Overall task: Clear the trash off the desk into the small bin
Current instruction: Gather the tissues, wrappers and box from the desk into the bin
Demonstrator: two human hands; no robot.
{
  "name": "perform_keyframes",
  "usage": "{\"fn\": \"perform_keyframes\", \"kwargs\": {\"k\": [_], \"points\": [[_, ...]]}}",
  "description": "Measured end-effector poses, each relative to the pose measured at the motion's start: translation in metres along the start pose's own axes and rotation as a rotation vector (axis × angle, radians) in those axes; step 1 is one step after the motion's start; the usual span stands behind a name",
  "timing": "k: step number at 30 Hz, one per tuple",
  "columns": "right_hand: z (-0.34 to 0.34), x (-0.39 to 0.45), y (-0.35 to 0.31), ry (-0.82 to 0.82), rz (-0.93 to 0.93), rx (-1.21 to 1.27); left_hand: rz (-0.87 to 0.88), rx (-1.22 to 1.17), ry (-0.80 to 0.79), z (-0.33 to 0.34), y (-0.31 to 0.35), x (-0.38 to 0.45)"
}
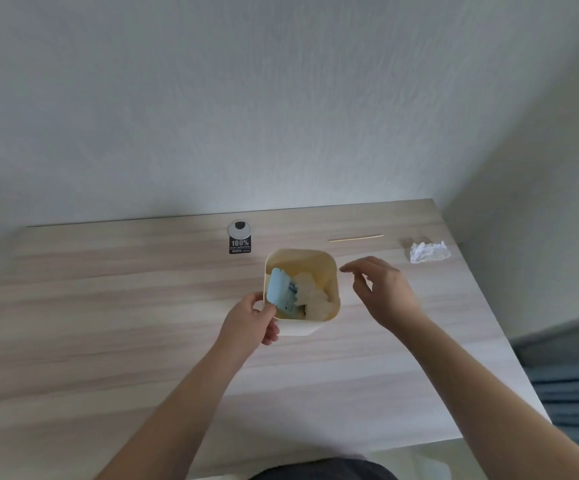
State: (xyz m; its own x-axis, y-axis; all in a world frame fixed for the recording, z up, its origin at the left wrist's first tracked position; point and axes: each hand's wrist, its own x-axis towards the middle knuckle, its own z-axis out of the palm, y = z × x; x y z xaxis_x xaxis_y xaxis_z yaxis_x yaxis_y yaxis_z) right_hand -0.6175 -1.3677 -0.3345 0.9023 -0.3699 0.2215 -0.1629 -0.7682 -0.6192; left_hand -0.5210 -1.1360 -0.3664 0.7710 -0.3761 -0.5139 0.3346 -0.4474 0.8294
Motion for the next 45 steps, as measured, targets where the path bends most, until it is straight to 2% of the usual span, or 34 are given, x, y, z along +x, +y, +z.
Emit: {"fn": "perform_keyframes", "kwargs": {"k": [5, 11, 16, 23, 30, 34, 40, 45], "points": [[-0.010, -0.002, 0.027, 0.043, 0.124, -0.016, -0.007, 0.000, -0.014, 0.007, 0.002, 0.001], [-0.020, 0.006, 0.079, -0.056, 0.257, -0.041, -0.022, 0.011, 0.004, 0.028, 0.014, 0.015], [-0.032, 0.025, 0.142, -0.192, 0.386, -0.095, -0.026, 0.031, 0.035, 0.069, 0.029, 0.030], [-0.041, 0.056, 0.241, -0.435, 0.539, -0.294, -0.052, 0.048, 0.042, 0.121, 0.050, 0.037], [-0.035, 0.061, 0.294, -0.531, 0.469, -0.518, -0.081, 0.031, 0.094, 0.130, 0.054, 0.042], [-0.026, 0.059, 0.300, -0.604, 0.466, -0.546, -0.084, 0.031, 0.132, 0.133, 0.053, 0.044], [-0.019, 0.047, 0.298, -0.577, 0.365, -0.546, -0.095, 0.046, 0.132, 0.144, 0.051, 0.042], [-0.026, 0.047, 0.288, -0.397, 0.466, -0.249, -0.099, 0.069, 0.113, 0.145, 0.046, 0.037]]}}
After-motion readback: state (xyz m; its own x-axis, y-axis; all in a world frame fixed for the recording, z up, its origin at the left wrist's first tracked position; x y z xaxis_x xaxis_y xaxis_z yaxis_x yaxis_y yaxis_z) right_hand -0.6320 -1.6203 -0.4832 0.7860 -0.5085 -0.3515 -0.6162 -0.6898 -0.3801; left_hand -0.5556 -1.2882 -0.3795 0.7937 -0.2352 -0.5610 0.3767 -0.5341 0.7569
